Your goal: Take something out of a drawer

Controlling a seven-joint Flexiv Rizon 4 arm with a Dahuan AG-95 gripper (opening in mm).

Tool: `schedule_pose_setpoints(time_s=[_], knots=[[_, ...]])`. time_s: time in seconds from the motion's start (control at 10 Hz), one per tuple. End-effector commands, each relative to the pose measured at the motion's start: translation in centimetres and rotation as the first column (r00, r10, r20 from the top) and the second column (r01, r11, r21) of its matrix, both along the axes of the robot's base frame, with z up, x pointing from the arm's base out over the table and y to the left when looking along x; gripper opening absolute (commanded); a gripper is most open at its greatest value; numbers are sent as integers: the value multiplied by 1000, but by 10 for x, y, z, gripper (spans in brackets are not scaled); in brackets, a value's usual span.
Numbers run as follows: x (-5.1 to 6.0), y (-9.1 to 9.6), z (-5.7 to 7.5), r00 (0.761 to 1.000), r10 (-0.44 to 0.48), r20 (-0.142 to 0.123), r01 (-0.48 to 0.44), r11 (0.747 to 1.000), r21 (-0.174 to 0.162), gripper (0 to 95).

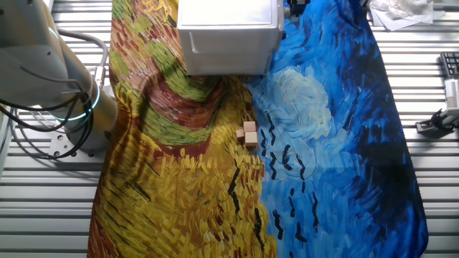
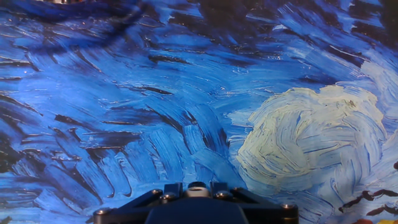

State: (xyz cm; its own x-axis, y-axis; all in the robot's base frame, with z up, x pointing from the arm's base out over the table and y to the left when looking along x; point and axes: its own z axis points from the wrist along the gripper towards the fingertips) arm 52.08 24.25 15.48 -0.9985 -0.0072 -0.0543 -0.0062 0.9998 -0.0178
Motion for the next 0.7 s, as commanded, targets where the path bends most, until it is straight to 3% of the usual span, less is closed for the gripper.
schedule_pose_setpoints(time_s=[0.1, 0.7], knots=[[4, 1, 0, 1000, 2, -3, -2, 1000, -1, 0], [13, 2, 0, 1000, 8, -3, -8, 1000, -1, 0]])
